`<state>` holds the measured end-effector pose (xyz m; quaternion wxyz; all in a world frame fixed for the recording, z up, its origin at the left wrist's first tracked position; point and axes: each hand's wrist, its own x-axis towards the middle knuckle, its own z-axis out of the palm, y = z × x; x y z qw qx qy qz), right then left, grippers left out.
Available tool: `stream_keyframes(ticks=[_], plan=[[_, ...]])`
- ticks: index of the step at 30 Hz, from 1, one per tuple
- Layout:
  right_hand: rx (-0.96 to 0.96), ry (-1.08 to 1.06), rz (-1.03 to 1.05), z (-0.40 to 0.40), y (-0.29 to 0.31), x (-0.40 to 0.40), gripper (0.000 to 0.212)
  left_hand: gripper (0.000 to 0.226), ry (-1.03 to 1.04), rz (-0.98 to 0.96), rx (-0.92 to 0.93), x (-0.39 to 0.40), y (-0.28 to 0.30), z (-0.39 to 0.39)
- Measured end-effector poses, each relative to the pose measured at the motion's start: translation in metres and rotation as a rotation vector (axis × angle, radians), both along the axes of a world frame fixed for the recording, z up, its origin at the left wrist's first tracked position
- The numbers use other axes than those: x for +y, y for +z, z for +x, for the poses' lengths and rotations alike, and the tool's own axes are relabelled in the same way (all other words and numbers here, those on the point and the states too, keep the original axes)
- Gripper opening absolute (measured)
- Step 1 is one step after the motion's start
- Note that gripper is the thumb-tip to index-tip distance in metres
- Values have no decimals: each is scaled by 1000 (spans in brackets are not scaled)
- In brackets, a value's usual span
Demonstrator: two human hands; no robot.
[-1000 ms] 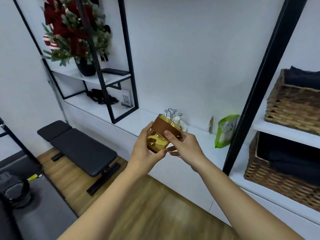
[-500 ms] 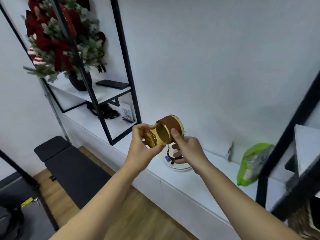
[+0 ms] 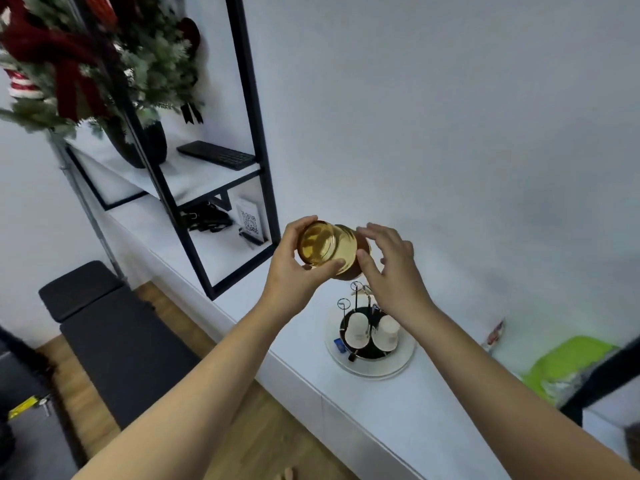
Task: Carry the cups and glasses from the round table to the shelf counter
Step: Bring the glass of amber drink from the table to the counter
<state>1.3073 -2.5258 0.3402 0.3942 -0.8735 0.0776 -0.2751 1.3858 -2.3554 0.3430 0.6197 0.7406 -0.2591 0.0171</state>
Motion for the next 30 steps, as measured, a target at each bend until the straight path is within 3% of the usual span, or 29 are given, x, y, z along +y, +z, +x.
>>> stream_keyframes(ticks=[5,11,16,19,30], plan=[[234,31,-27,66,-33,-14,35,76,-150,101,46,-24,-37,81],[392,-68,235,114,-71,-16,32,77,-369,286,143,-35,-91,152],[411,-173,439,135,-95,-11,26,93,-475,461,206,-50,-132,180],[505,-174,421,142,-110,-9,28,74,-528,515,222,-56,-158,188],[729,-217,329,163,-172,-23,30,63,-612,646,180,-85,-211,202]])
